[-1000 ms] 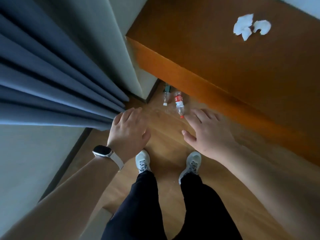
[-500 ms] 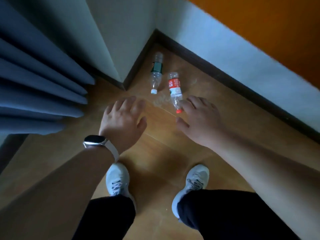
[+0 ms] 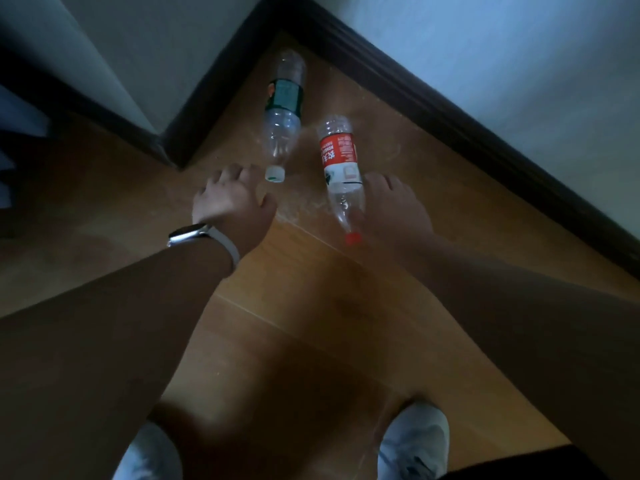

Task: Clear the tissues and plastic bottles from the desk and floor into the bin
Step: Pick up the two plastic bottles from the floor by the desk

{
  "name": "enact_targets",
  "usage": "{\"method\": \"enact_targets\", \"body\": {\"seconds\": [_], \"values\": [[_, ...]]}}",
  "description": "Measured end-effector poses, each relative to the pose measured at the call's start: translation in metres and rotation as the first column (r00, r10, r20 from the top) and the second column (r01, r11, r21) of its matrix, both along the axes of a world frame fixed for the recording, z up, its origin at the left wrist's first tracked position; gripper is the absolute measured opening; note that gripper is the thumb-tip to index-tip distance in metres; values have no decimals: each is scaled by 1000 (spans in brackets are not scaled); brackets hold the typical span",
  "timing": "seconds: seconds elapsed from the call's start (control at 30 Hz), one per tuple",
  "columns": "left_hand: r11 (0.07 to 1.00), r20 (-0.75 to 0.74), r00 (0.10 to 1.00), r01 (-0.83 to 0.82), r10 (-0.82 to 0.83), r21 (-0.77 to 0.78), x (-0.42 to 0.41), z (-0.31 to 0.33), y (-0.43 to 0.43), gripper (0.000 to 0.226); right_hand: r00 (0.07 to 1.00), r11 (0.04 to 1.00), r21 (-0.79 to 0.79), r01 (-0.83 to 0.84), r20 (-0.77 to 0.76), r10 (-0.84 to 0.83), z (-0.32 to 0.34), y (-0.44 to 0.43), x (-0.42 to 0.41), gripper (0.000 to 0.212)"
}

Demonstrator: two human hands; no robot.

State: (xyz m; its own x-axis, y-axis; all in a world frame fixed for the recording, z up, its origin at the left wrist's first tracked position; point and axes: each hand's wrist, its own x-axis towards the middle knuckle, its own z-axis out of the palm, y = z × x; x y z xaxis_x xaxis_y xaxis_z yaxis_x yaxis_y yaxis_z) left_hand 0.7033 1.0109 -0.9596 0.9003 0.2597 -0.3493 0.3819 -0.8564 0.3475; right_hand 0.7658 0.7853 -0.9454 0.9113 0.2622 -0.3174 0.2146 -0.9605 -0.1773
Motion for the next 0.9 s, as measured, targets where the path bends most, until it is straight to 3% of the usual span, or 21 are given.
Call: {"method": "enact_targets", "body": {"seconds": [0.13, 0.23, 0.37, 0.53, 0.8, 0.9], "values": [[975, 32, 982, -182, 187, -129, 36, -32, -9, 60, 988, 982, 113, 149, -45, -145, -32, 5, 14, 71], [945, 48, 963, -248, 264, -214, 57, -44, -14, 77, 971, 946, 220, 239, -58, -232, -48, 14, 20, 67], [924, -44, 946, -325, 323, -202, 80, -55, -10, 76, 917, 872, 281, 400, -132, -377, -66, 29, 23, 66], [929, -68, 951, -308, 300, -205, 77, -54, -3, 56, 908, 887, 203, 415, -153, -390, -72, 31, 23, 66], [911, -95, 952, -308, 293, -274, 18, -9, 0, 54, 908, 869, 269, 416, -175, -381, -32, 35, -3, 67], [850, -128, 918, -396, 376, -347, -21, 26, 3, 59, 915, 875, 276, 397, -193, -354, 7, 40, -23, 61]]}}
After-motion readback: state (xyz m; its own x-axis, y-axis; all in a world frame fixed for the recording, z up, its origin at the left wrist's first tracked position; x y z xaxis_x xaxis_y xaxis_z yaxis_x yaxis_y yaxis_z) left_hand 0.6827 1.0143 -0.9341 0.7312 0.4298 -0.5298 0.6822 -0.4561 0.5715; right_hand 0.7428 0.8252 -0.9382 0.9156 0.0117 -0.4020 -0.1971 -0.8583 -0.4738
